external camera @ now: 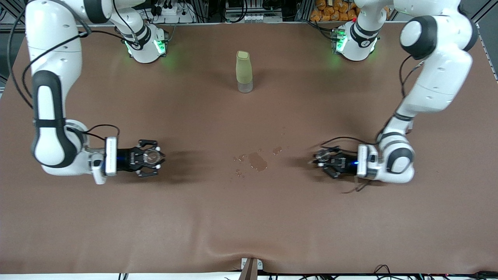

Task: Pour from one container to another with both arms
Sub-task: 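Return the beaker with the right gripper while the left gripper returns the jigger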

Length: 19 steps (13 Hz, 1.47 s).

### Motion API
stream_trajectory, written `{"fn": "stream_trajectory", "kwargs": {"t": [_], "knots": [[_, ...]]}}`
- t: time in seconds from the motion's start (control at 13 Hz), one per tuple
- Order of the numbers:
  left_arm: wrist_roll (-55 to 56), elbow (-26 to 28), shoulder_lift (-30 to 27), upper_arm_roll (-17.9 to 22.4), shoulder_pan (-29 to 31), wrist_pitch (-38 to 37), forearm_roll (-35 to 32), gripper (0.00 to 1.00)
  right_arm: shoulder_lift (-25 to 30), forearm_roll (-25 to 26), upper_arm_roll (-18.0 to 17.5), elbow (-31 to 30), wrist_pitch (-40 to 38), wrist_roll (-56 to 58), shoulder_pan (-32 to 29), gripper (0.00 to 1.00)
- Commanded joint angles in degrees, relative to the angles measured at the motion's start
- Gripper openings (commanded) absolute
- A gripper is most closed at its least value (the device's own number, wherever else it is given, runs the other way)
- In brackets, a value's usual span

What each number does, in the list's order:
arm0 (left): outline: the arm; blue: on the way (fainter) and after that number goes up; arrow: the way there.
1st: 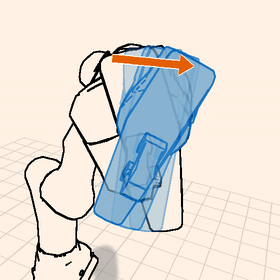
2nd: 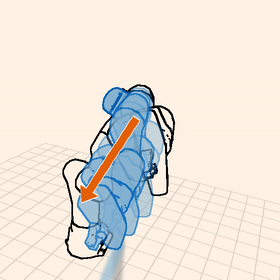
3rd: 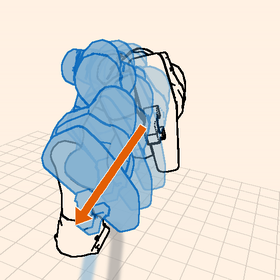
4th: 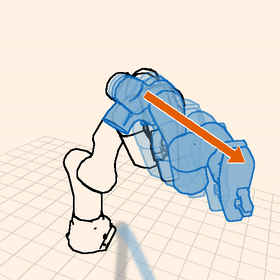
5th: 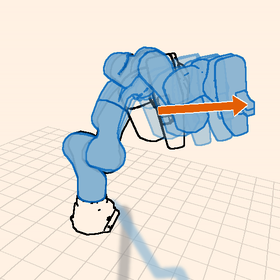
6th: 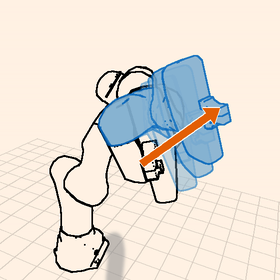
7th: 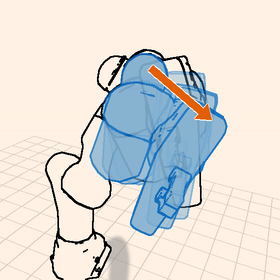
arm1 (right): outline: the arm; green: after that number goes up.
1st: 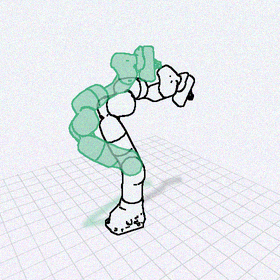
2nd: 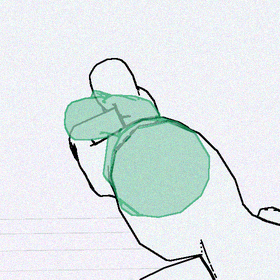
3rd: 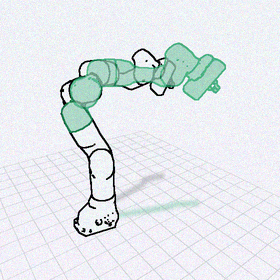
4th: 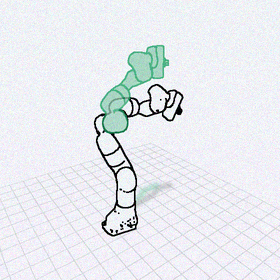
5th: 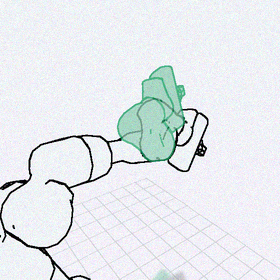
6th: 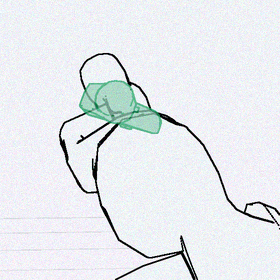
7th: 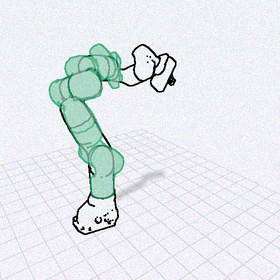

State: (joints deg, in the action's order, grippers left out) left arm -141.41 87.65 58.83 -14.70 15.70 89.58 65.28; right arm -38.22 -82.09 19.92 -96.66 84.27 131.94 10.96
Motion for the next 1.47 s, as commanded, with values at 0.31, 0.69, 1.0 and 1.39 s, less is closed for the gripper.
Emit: {"fn": "stream_trajectory", "kwargs": {"t": [0.31,0.69,1.0,1.39], "knots": [[6.49,0.16,-0.56,-0.68,10.66,-4.15,-10.17,0.00,-2.81,4.66,-1.02,0.60,-0.69,10.17,-9.55,0.00],[10.28,-0.02,-0.56,1.69,11.81,-5.12,-12.02,0.00,-6.33,4.58,-1.03,0.69,-0.69,17.28,-13.15,0.00],[8.53,-0.28,-0.47,1.87,12.52,-5.12,-13.25,0.00,-9.23,4.58,-1.11,0.78,-1.04,21.60,-15.00,0.00],[3.16,-0.28,-0.12,1.78,11.81,-5.12,-12.38,0.00,-13.19,4.49,-1.20,0.78,-1.48,25.99,-15.97,0.00]]}}
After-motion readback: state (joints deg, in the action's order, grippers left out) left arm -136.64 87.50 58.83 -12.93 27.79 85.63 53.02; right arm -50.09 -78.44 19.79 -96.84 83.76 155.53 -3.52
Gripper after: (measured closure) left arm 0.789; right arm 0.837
